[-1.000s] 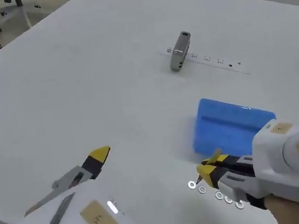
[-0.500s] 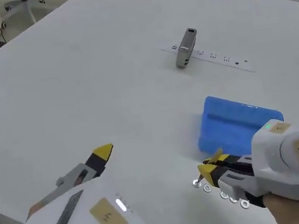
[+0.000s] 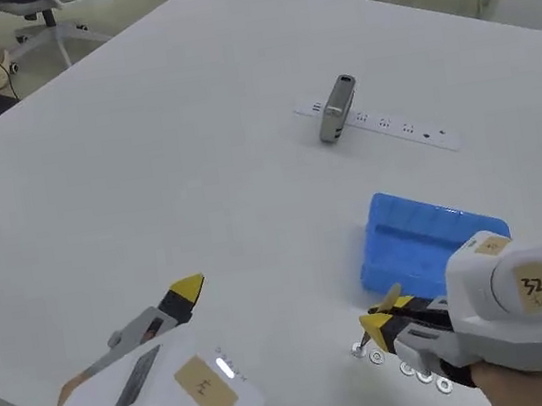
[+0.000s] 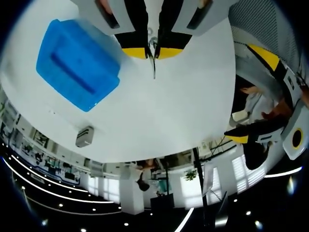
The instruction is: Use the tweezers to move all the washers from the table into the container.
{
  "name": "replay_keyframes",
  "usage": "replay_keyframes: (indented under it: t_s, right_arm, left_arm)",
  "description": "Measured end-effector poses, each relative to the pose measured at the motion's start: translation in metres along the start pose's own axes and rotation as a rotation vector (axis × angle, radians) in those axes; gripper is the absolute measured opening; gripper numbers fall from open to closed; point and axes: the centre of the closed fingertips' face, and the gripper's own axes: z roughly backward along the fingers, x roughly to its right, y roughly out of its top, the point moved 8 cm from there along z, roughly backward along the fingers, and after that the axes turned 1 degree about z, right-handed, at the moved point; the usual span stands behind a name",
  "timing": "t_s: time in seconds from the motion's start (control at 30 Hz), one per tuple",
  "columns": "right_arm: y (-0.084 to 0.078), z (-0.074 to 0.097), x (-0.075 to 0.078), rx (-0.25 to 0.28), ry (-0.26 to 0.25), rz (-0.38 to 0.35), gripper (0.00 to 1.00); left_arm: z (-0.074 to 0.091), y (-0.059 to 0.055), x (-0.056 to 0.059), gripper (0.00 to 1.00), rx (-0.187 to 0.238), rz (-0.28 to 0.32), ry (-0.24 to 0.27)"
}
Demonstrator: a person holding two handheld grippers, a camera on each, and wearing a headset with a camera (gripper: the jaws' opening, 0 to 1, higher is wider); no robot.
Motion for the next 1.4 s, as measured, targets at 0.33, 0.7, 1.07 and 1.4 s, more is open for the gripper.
replay_keyframes:
  t_s: [0.33, 0.7, 1.07, 1.4]
  right_arm:
    - [0.017, 0.024, 0.000, 0.005, -0.069, 0.017, 0.02]
    - [0.038, 0.051, 0.008, 0.045, -0.117, -0.003, 0.02]
    - [0.055, 0.056, 0.027, 0.083, -0.150, -0.006, 0.01]
    - [0.066, 0.040, 0.053, 0.103, -0.204, -0.007, 0.02]
  left_arm:
    - [0.001, 0.001, 0.000, 0.95, 0.012, -0.015, 0.007]
    - [0.003, 0.002, -0.002, 0.95, 0.030, 0.003, 0.010]
    - [0.004, 0.002, -0.003, 0.94, 0.036, 0.015, 0.014]
    - [0.003, 0.002, -0.006, 0.94, 0.030, 0.022, 0.029]
